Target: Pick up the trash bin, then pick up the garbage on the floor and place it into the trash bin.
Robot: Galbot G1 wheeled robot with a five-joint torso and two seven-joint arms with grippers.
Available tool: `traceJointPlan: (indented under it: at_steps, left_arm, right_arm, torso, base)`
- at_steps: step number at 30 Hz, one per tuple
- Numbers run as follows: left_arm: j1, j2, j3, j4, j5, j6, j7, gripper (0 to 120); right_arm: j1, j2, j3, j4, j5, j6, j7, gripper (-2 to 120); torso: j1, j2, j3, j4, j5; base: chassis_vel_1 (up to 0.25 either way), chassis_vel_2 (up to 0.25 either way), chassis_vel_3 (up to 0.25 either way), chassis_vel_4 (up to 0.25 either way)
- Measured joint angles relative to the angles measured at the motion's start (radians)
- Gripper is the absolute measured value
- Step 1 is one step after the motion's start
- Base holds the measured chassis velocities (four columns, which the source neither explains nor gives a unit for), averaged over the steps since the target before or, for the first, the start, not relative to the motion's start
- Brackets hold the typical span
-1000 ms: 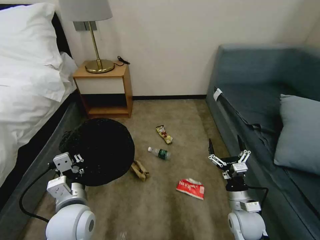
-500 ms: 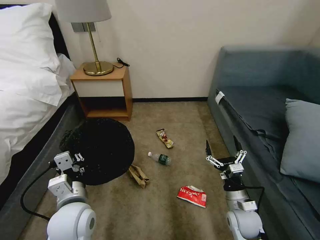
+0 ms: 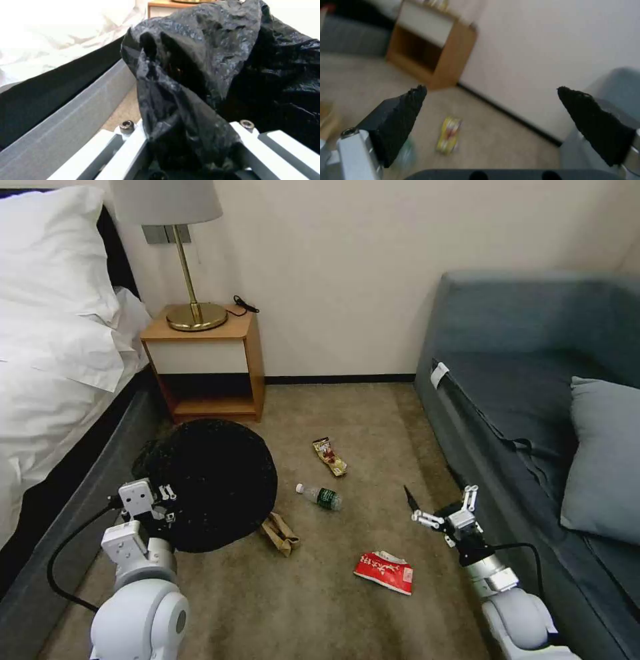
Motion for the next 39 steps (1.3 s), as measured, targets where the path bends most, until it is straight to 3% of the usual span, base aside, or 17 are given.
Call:
traceJointPlan:
  at_steps: [4, 10, 12, 14, 21, 39]
  left_arm:
    - [0.003, -0.007, 0.001, 0.02, 0.013, 0.017, 0.016, 4]
    - [0.0, -0.004, 0.006, 0.057, 0.002, 0.021, 0.029, 4]
    - [-0.009, 0.005, 0.001, 0.084, -0.021, 0.033, 0.035, 4]
    - [-0.011, 0.011, -0.002, 0.088, -0.033, 0.042, 0.035, 4]
    - [-0.009, 0.012, -0.002, 0.065, -0.039, 0.057, 0.036, 4]
    - [-0.016, -0.004, 0.018, 0.087, -0.019, 0.046, 0.036, 4]
  right_arm:
    - [0.071, -0.083, -0.069, -0.124, 0.048, -0.001, -0.104, 100]
    - [0.132, -0.114, -0.114, -0.196, 0.065, -0.001, -0.188, 100]
    - [0.19, -0.123, -0.146, -0.263, 0.072, 0.005, -0.287, 100]
    - [0.216, -0.125, -0.168, -0.297, 0.073, 0.011, -0.325, 100]
    - [0.32, -0.116, -0.252, -0.488, 0.069, 0.056, -0.444, 100]
    - [0.453, -0.025, -0.308, -0.808, 0.019, 0.108, -0.586, 100]
  torso:
    - [0.0, 0.0, 0.0, 0.0001, 0.0]
    - [0.0, 0.0, 0.0, 0.0, -0.0003]
    - [0.0, 0.0, 0.0, 0.0001, -0.0005]
    - [0.0, 0.0, 0.0, 0.0001, -0.0005]
    - [0.0, 0.0, 0.0, 0.0003, -0.0001]
    - [0.0, 0.0, 0.0, 0.0001, -0.0001]
  base:
    - [0.0, 0.0, 0.0, 0.0]
    - [0.0, 0.0, 0.0, 0.0]
    - [0.0, 0.0, 0.0, 0.0]
    - [0.0, 0.0, 0.0, 0.0]
    - [0.0, 0.0, 0.0, 0.0]
    - [0.0, 0.0, 0.0, 0.0]
